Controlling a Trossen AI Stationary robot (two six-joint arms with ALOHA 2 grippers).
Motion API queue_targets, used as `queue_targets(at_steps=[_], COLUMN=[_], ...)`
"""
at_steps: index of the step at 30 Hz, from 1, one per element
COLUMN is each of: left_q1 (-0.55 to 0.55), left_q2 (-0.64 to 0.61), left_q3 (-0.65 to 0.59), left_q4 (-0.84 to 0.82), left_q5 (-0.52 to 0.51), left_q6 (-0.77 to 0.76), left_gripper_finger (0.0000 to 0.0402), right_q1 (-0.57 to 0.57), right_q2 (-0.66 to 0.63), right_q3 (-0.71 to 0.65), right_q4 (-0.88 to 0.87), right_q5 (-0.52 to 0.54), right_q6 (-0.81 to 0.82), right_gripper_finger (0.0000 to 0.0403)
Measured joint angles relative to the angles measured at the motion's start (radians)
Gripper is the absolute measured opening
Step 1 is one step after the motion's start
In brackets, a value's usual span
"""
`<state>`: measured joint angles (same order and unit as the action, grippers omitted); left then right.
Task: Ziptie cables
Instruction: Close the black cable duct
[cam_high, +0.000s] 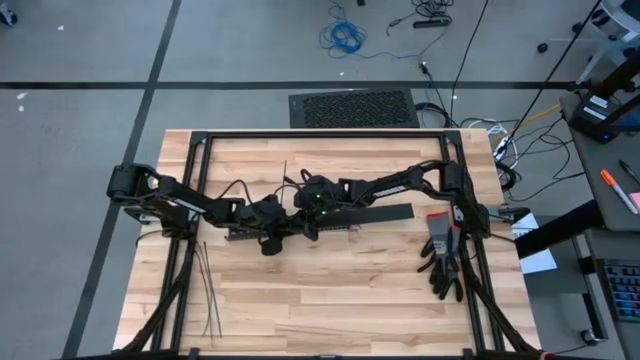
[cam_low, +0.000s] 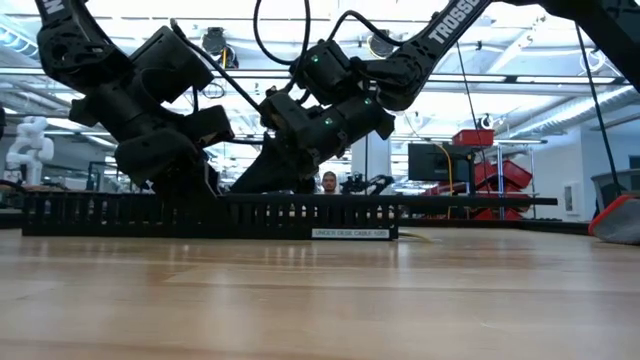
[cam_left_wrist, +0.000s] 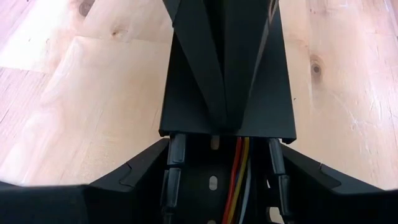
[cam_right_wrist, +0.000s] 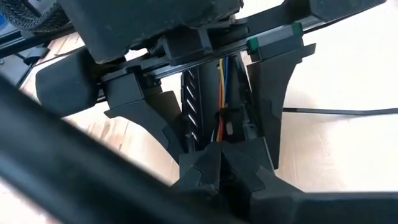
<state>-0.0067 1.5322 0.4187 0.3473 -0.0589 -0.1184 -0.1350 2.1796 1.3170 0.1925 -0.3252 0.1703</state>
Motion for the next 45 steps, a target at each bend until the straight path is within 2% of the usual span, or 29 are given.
queue_targets(at_steps=[9, 19, 24, 27, 31, 37, 39, 45], left_q1=[-0.001, -0.001, 0.000, 0.000, 0.000, 0.000, 0.000, -0.001], left_q2=[0.000, 0.002, -0.005, -0.005, -0.005, -0.047, -0.090, -0.270], left_q3=[0.005, 0.006, 0.028, 0.029, 0.029, 0.029, 0.029, 0.030], left_q4=[0.015, 0.004, 0.013, 0.006, 0.007, -0.028, -0.087, -0.338], left_q5=[0.001, 0.002, 0.001, 0.000, -0.002, -0.003, -0.003, -0.004], left_q6=[-0.005, -0.003, 0.020, 0.020, 0.021, 0.021, 0.021, 0.020], left_gripper_finger=[0.0238, 0.0271, 0.0275, 0.0275, 0.0276, 0.0276, 0.0276, 0.0277], right_q1=[-0.003, -0.001, 0.014, 0.029, 0.048, 0.048, 0.043, 0.036], right_q2=[-0.049, -0.154, -0.169, -0.171, -0.173, -0.156, -0.143, -0.128], right_q3=[-0.001, -0.005, -0.003, -0.003, -0.001, 0.002, 0.003, 0.005], right_q4=[-0.040, -0.118, -0.189, -0.269, -0.307, -0.299, -0.289, -0.277], right_q5=[-0.021, -0.026, 0.000, 0.077, 0.152, 0.155, 0.152, 0.153], right_q6=[-0.042, -0.124, -0.127, -0.128, -0.135, -0.138, -0.138, -0.129], right_gripper_finger=[0.0013, 0.0136, 0.0158, 0.0152, 0.0122, 0.0027, 0.0007, 0.0002])
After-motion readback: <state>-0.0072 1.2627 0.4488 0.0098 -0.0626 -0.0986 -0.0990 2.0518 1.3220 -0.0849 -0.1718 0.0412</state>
